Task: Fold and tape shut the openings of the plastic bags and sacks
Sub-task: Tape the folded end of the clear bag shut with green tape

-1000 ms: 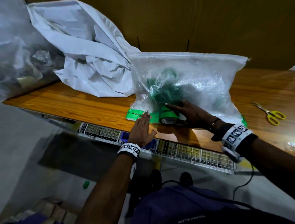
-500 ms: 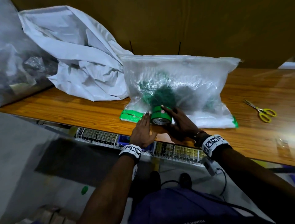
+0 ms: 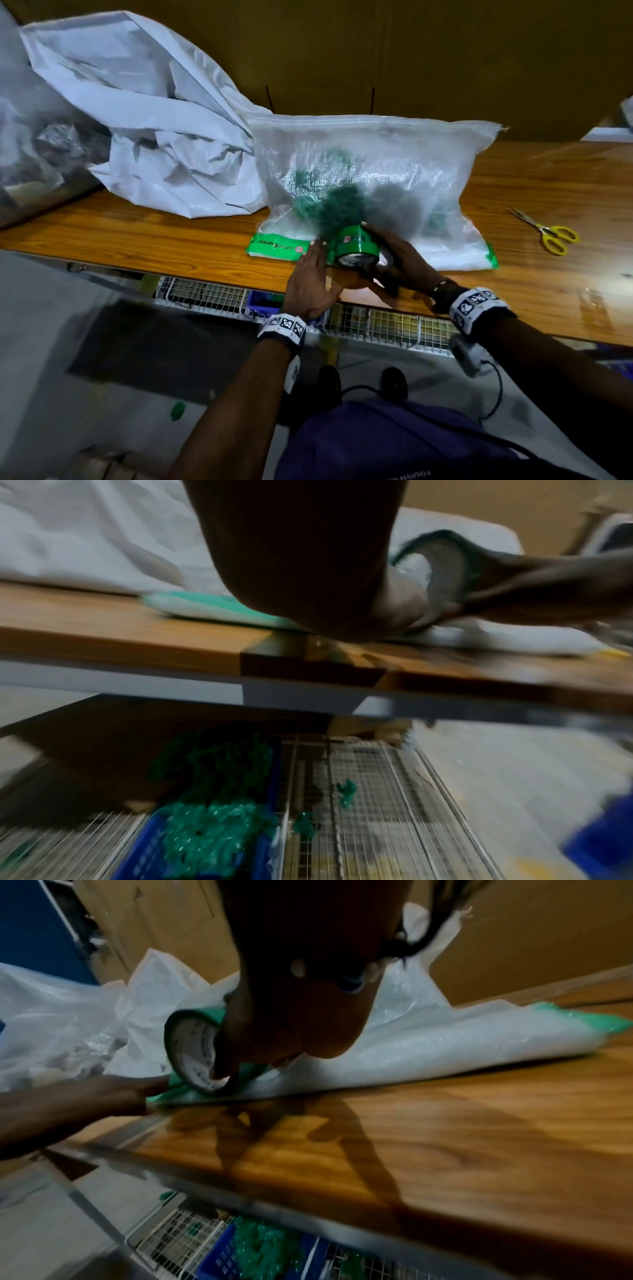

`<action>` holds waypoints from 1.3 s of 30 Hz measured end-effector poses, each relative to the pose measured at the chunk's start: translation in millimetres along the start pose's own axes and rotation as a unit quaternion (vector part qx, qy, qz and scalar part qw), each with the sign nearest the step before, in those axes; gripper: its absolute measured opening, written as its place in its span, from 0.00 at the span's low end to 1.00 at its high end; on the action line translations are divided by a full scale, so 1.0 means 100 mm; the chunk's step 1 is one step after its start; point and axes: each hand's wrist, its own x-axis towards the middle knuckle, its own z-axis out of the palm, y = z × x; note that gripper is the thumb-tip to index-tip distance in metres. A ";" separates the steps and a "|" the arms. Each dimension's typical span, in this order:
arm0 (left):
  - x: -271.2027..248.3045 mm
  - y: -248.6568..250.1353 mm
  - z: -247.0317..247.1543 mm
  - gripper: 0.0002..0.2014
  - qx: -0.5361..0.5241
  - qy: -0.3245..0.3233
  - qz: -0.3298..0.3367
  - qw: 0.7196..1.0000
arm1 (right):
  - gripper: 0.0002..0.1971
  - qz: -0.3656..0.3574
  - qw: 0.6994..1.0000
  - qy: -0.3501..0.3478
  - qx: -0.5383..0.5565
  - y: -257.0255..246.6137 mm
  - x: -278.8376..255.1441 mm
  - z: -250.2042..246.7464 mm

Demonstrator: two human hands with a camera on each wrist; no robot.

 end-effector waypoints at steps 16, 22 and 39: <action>0.06 -0.02 0.09 0.50 0.034 -0.044 -0.003 0.998 | 0.44 -0.014 0.986 -0.075 -0.146 0.08 -0.03 -0.47; 0.14 -0.18 -0.09 0.48 0.062 -0.057 0.005 0.996 | 0.47 0.017 1.000 0.013 -0.005 0.11 -0.09 0.03; 0.15 0.06 0.04 0.49 0.041 -0.072 0.033 0.996 | 0.44 -0.003 0.971 -0.090 -0.223 0.04 -0.11 -0.63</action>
